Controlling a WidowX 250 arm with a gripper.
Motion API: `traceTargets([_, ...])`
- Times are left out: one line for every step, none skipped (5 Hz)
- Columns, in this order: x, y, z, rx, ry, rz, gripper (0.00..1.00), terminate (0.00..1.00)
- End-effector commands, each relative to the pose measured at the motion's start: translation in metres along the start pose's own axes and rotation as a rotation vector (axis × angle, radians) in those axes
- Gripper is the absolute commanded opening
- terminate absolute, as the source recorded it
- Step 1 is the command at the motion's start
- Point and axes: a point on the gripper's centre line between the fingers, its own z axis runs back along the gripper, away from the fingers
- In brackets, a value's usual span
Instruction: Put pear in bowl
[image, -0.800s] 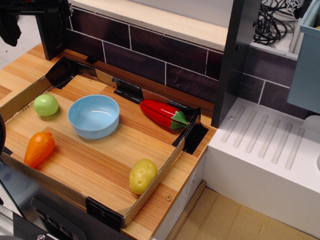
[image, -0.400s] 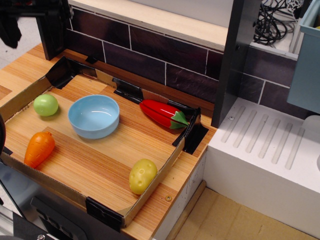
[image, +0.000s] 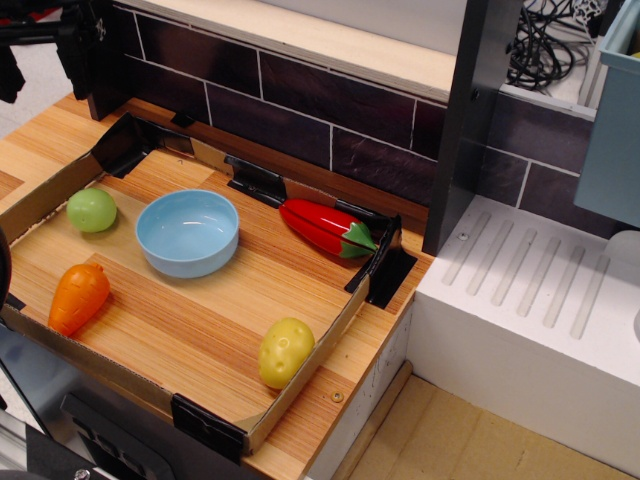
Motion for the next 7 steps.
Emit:
traceTargets([0.011, 0.020, -0.018, -0.028, 0.023, -0.059, 1.00, 0.00])
traceTargets([0.002, 0.011, -0.018, -0.054, 0.060, -0.061, 1.00, 0.00])
traceTargets([-0.005, 0.001, -0.016, -0.071, 0.065, -0.055, 1.00, 0.00])
traceTargets([-0.009, -0.001, -0.036, -0.035, 0.058, -0.044, 1.00, 0.00])
traceTargets([-0.012, -0.006, -0.050, 0.004, 0.089, -0.011, 1.00, 0.00])
traceTargets([-0.016, -0.007, -0.066, 0.037, 0.089, 0.006, 1.00, 0.00])
traceTargets([-0.015, -0.009, -0.077, 0.049, 0.088, 0.018, 1.00, 0.00])
